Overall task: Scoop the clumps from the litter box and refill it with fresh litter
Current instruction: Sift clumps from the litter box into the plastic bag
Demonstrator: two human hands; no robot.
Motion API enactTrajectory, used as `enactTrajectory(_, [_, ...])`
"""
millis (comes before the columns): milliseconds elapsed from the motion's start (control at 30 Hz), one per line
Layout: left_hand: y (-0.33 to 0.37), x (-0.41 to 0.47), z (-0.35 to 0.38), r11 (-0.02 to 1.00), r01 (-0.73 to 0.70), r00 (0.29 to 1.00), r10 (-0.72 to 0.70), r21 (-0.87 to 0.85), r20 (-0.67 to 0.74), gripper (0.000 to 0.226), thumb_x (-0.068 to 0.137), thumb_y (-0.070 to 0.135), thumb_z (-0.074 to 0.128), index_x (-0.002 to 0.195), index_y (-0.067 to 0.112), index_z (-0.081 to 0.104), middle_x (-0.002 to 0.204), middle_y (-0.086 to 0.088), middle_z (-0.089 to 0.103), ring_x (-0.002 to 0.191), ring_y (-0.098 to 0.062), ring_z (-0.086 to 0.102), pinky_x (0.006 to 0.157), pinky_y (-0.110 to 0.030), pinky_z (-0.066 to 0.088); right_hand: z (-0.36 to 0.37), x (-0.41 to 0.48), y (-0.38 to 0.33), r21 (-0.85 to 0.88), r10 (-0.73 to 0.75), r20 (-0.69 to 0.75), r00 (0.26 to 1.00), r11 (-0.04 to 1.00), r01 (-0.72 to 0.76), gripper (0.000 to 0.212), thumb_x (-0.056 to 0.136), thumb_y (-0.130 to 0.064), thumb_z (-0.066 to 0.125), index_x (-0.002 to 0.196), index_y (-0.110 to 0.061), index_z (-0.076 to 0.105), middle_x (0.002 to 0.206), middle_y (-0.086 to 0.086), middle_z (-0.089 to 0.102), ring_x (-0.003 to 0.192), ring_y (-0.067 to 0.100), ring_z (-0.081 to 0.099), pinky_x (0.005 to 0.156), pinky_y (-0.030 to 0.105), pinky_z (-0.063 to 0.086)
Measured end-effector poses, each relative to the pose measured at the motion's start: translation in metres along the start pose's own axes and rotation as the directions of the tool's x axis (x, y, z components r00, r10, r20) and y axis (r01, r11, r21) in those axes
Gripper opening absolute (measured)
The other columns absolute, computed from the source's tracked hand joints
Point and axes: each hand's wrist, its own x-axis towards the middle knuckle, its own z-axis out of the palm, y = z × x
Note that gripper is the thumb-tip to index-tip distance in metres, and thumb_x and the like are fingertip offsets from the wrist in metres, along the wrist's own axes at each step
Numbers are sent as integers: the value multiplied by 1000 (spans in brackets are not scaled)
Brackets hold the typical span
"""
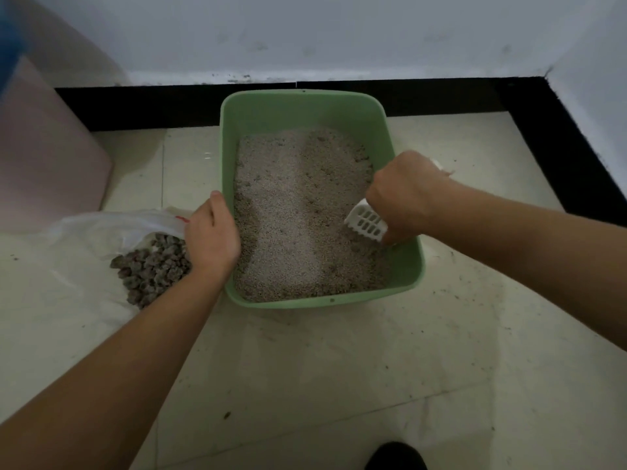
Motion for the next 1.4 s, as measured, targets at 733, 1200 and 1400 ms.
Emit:
enactTrajectory(733, [-13, 2, -4, 991, -132, 985, 128, 25, 119, 32, 105, 21, 33, 93, 5, 57, 93, -13, 62, 89, -25, 55, 82, -38, 45, 38, 19, -7, 427, -121, 57, 991, 900, 85, 38, 87, -57, 59, 79, -20, 56, 64, -6, 50, 59, 13, 49, 52, 26, 42])
enactTrajectory(1200, [-23, -16, -4, 989, -113, 991, 106, 95, 77, 41, 105, 23, 31, 118, -7, 56, 113, -27, 62, 107, -40, 57, 93, -46, 45, 58, 28, -81, 884, 116, 40, 992, 460, -90, 44, 89, -50, 53, 71, -11, 61, 66, 7, 57, 56, 19, 51, 50, 26, 36])
enactTrajectory(1400, [-19, -19, -5, 991, -101, 994, 96, 91, 59, 34, 105, 18, 33, 105, -3, 59, 100, -21, 63, 88, -29, 54, 73, -32, 33, 73, 36, -109, 975, 164, 5, 986, 217, -41, 45, 92, -39, 53, 63, -6, 51, 58, 10, 44, 54, 23, 41, 53, 34, 32])
